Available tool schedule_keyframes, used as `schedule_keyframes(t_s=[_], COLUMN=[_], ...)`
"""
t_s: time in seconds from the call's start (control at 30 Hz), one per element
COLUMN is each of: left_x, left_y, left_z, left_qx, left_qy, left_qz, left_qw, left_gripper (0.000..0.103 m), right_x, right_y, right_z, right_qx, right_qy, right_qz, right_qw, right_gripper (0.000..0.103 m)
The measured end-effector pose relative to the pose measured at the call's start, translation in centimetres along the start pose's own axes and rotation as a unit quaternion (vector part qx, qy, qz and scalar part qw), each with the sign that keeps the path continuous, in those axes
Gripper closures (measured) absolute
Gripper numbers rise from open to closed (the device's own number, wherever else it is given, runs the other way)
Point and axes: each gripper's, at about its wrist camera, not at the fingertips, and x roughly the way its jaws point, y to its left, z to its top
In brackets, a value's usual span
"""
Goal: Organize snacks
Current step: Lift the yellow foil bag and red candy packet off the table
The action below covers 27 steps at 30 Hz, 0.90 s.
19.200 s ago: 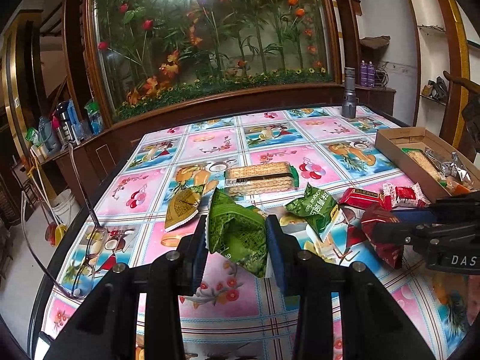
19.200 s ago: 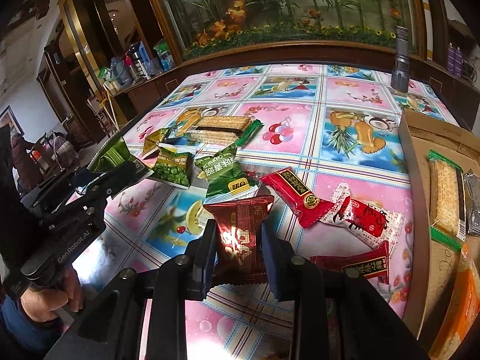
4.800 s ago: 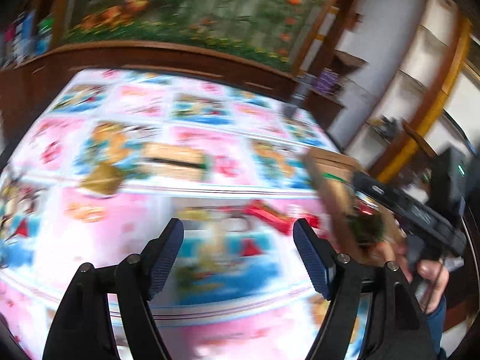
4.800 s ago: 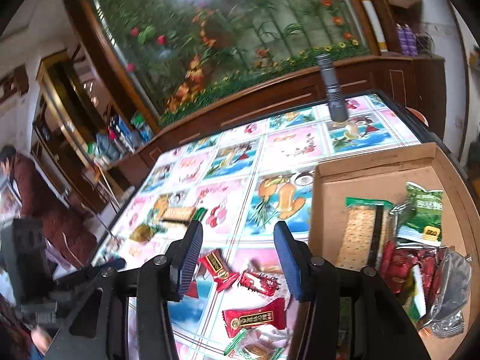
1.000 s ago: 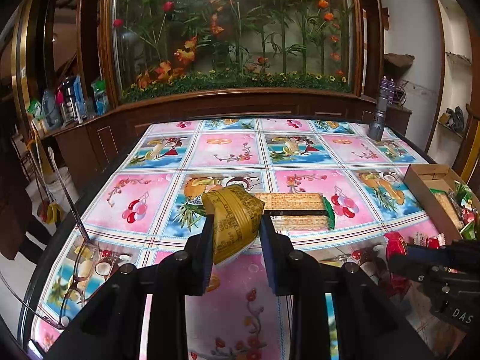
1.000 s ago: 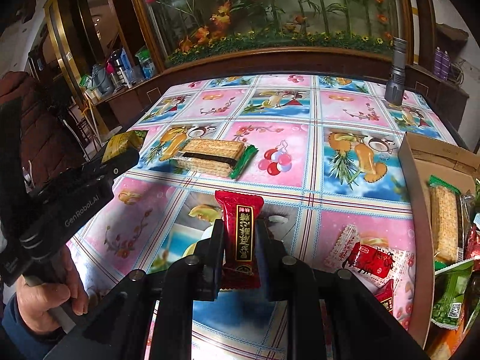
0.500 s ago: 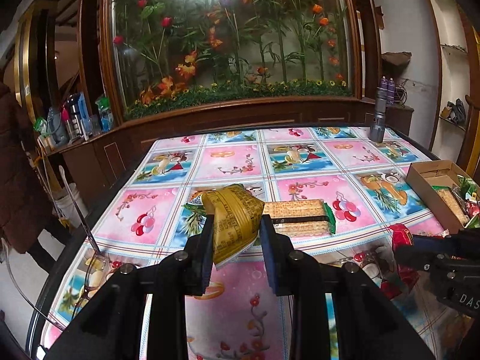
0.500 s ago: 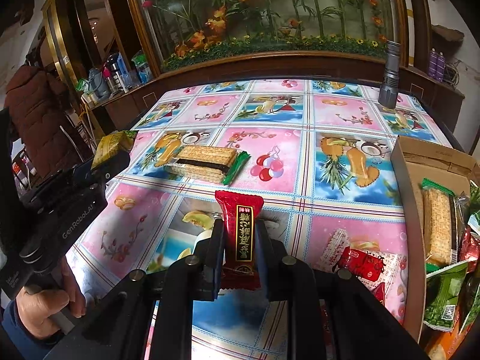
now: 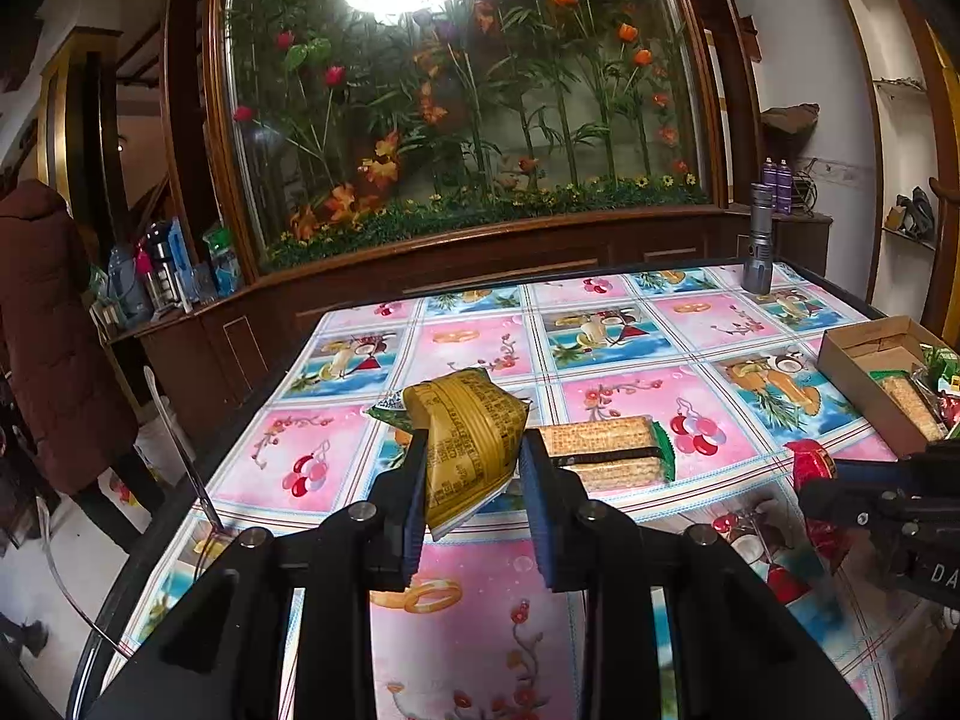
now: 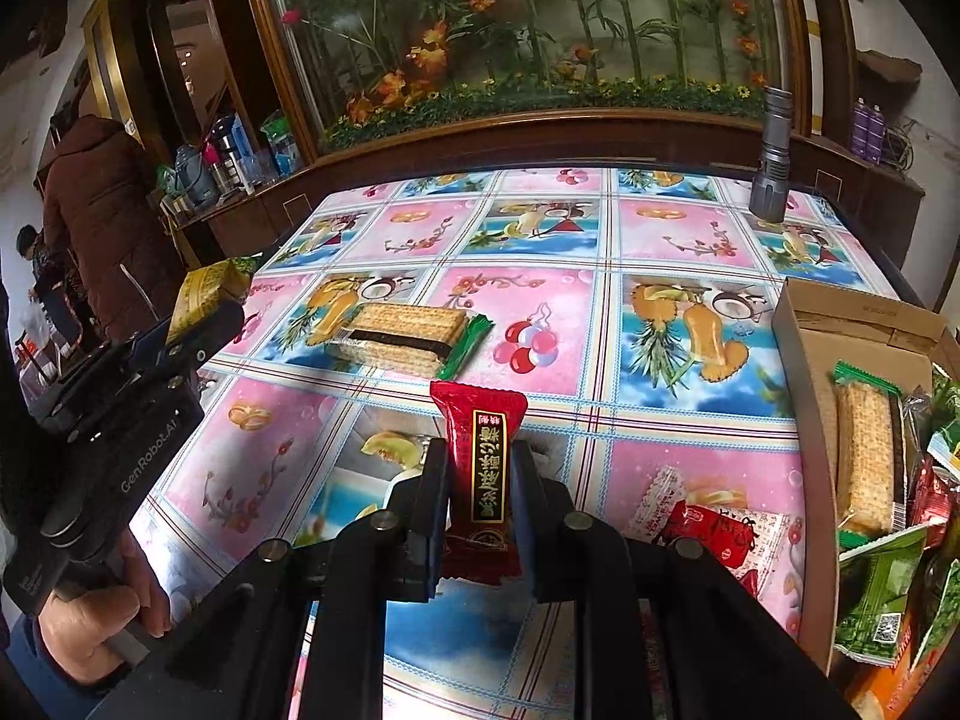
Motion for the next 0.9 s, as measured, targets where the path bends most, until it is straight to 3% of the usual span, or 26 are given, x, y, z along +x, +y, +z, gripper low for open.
schedule_keyframes(t_s=[0.53,0.9], left_x=[-1.2,-1.5], left_y=[-0.7,-0.4], left_z=[0.2,0.5], left_qx=[0.025,0.010], left_qy=[-0.035,-0.039], left_qz=[0.022,0.012], left_qw=[0.9988,0.9991], left_gripper=[0.075,0.075], right_x=[-0.7,-1.7], right_y=[-0.7,-2.0], right_z=[0.4,0.9], right_qx=[0.010,0.031], right_qy=[-0.011,-0.026], right_qz=[0.000,-0.003], right_qw=[1.000,0.999], right_gripper=[0.082,0.082])
